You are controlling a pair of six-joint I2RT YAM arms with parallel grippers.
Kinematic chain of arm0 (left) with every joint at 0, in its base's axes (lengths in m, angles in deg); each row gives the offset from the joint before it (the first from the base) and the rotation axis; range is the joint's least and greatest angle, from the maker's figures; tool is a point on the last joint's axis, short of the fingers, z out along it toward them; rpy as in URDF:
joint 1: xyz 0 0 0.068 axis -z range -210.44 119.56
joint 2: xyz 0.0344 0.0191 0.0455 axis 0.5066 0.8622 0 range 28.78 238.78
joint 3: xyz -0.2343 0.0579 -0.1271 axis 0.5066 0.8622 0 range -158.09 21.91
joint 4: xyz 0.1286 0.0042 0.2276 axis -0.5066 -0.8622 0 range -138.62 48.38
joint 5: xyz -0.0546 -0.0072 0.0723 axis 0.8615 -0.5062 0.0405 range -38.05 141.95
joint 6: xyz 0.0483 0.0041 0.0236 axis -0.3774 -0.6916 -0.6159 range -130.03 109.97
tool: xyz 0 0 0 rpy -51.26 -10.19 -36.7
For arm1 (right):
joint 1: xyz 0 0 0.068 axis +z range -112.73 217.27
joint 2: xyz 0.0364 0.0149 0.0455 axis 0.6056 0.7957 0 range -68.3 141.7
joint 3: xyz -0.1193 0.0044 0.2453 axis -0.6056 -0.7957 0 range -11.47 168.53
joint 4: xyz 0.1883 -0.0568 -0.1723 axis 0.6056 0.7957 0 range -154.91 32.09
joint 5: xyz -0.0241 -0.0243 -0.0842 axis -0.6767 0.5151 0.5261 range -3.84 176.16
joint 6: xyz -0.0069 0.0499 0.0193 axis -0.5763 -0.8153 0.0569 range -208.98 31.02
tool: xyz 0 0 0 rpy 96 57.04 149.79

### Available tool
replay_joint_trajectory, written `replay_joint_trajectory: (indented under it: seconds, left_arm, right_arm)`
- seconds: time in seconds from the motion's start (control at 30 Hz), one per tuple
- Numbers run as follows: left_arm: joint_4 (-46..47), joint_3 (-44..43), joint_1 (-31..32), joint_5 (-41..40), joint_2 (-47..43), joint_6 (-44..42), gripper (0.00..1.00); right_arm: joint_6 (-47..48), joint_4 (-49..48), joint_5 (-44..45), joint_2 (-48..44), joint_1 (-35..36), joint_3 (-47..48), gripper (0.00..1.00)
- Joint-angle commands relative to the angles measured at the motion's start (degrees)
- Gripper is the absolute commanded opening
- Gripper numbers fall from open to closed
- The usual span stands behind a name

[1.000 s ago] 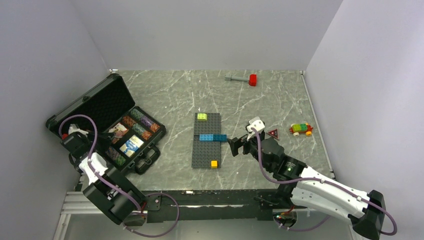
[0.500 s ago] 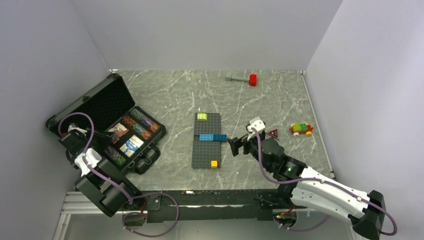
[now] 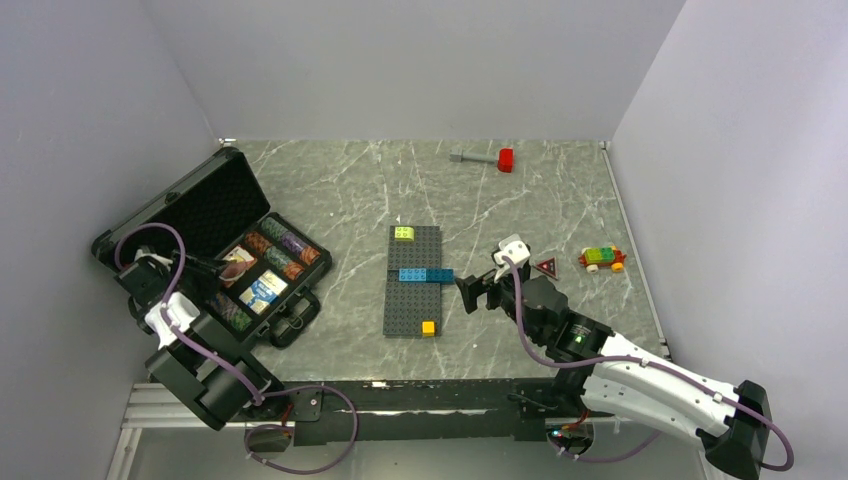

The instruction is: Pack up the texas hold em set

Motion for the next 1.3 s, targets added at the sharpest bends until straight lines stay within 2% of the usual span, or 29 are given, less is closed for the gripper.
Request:
replay_joint_trajectory:
  seconds: [0.0,0.17,0.47,0.87,1.07,1.27]
  left_arm:
    - [-2.0,-2.9,-0.2,-2.8,-1.6,-2.1,0.55]
    - [-4.2,-3.4,0.4,-5.3,-3.0,-3.2,0.61]
    - [-10.3,-5.1,4.5,-14.9,-6.8,-6.5,0.68]
    - [-16.9,-5.8,18.5,-21.9,-13.7,-9.7,0.69]
    - [-20.3,-4.6,23.3,-21.2,-19.3,-11.4,0.7]
    - [-23.2,-4.8,30.9,-22.9,-24.2,-13.4,0.7]
  right_arm:
    - [0.2,-3.4,0.9,-0.6,-0.1,-0.1,1.0]
    - [0.2,-3.3,1.0,-0.8,-0.1,-0.1,1.0]
    - [-0.2,-3.2,3.5,-0.7,-0.1,-0.3,1.0]
    - [-2.0,-1.3,5.9,4.3,-1.3,2.2,1.0]
    - [-4.6,1.1,4.4,6.1,-5.4,4.5,1.0]
    - [-9.7,6.5,0.3,7.9,-14.2,7.2,1.0]
